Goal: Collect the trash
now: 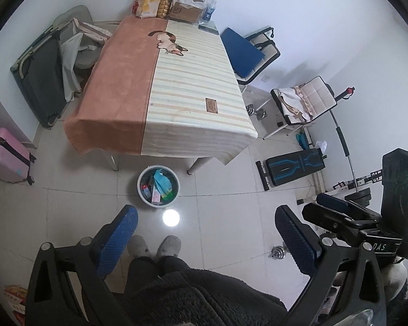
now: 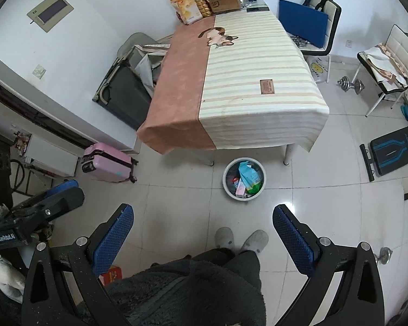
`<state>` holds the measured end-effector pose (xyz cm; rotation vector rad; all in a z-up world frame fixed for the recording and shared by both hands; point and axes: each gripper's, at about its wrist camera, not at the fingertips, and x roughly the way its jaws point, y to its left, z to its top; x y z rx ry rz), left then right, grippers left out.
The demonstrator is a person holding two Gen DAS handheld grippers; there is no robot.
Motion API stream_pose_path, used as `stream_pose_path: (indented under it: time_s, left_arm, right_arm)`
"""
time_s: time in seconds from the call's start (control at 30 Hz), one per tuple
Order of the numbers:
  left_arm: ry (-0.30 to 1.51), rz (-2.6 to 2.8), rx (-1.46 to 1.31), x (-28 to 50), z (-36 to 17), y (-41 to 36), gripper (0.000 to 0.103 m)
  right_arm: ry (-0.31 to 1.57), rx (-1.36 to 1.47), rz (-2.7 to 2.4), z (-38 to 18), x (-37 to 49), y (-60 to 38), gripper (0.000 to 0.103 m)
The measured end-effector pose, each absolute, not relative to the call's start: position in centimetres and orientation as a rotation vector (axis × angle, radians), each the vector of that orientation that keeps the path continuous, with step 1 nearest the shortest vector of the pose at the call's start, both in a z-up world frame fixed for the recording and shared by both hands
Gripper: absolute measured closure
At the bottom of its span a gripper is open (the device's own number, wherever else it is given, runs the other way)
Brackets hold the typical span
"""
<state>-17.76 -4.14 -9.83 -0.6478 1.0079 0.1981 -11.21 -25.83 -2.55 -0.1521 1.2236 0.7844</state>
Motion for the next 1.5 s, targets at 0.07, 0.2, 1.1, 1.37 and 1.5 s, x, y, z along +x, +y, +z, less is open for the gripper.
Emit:
stream_pose_path:
  time_s: [0.07, 0.2, 1.1, 1.37, 1.5]
  left_arm:
    - [1.007, 0.198, -0.650, -17.9, -9.8, -4.3, 0.000]
    - [1.011, 0.194, -0.657, -18.1, -9.8, -4.6, 0.000]
    - [1.039, 0.189, -0.662, -18.1, -10.3, -5.3, 0.000]
    - [1.040, 0.181, -0.670, -17.7, -10.7, -5.8, 0.000]
    - [1.039, 0.177, -0.675, -17.5, -10.6, -5.4, 0.000]
  right_arm:
    - [1.228, -0.152, 0.789, -2.5, -11.3, -25.8, 0.000]
    - [1.233, -0.151, 0.798, -2.5, -11.3, -25.8, 0.000]
    - [1.270, -0.152, 0.833, -3.0, -10.7, -25.6, 0.000]
    - [1.276, -0.147, 0.829, -2.9, -10.6, -25.5, 0.000]
    - [1.283, -0.133, 0.829, -2.9, -10.4, -25.5, 0.000]
